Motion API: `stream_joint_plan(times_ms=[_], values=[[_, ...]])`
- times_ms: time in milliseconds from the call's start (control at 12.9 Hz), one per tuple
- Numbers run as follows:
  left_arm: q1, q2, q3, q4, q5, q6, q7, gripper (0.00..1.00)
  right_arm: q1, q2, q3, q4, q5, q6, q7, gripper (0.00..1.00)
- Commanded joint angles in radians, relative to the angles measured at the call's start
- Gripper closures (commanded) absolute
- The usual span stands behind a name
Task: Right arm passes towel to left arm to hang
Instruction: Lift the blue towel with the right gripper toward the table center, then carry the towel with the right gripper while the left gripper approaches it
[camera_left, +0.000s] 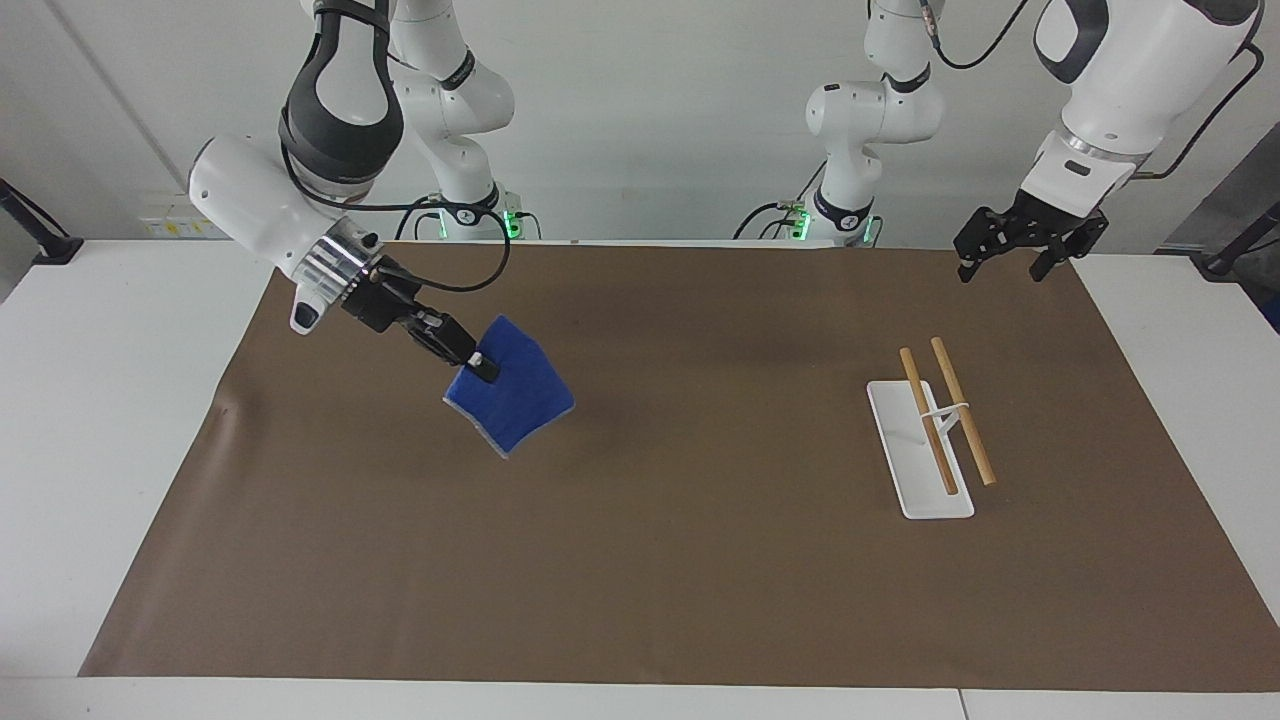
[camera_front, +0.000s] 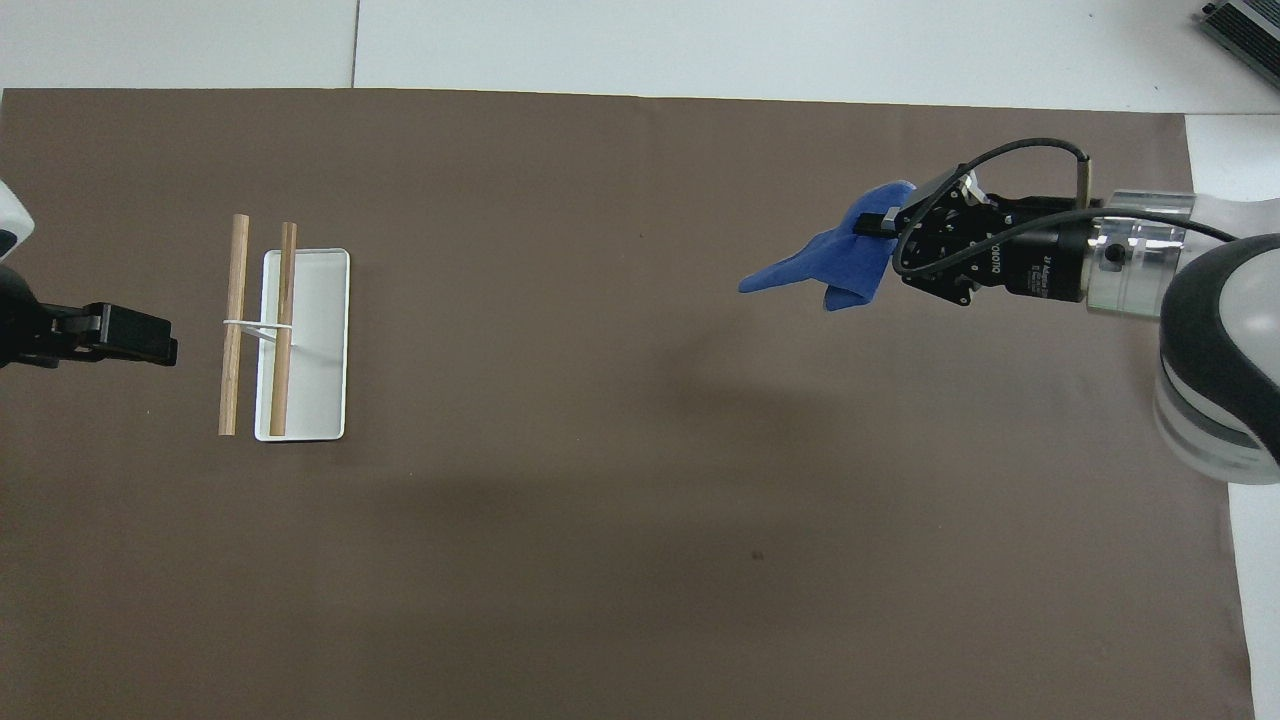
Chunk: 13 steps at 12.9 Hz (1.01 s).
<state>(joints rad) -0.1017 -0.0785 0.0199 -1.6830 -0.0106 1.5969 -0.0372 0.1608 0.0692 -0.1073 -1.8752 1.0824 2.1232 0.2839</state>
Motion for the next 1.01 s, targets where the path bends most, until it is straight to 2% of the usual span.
stream_joint_plan(times_ms=[0, 309, 541, 773, 928], values=[[-0.015, -0.018, 0.005, -0.023, 0.011, 0.003, 0.005, 0.00, 0.032, -0.025, 0.005, -0.028, 0.092, 0.041, 0.064, 1.00], [-0.009, -0.018, -0.067, -0.021, 0.001, 0.011, -0.018, 0.00, 0.135, -0.031, 0.005, -0.077, 0.267, 0.188, 0.092, 1.00], [-0.004, -0.020, -0.097, -0.043, -0.130, 0.110, -0.279, 0.00, 0.239, -0.017, 0.005, -0.087, 0.425, 0.329, 0.092, 1.00], [-0.004, -0.044, -0.185, -0.133, -0.175, 0.282, -0.559, 0.00, 0.269, -0.009, 0.006, -0.094, 0.484, 0.347, 0.095, 1.00], [-0.004, -0.053, -0.209, -0.176, -0.253, 0.401, -0.737, 0.00, 0.295, 0.001, 0.011, -0.099, 0.551, 0.350, 0.095, 1.00]])
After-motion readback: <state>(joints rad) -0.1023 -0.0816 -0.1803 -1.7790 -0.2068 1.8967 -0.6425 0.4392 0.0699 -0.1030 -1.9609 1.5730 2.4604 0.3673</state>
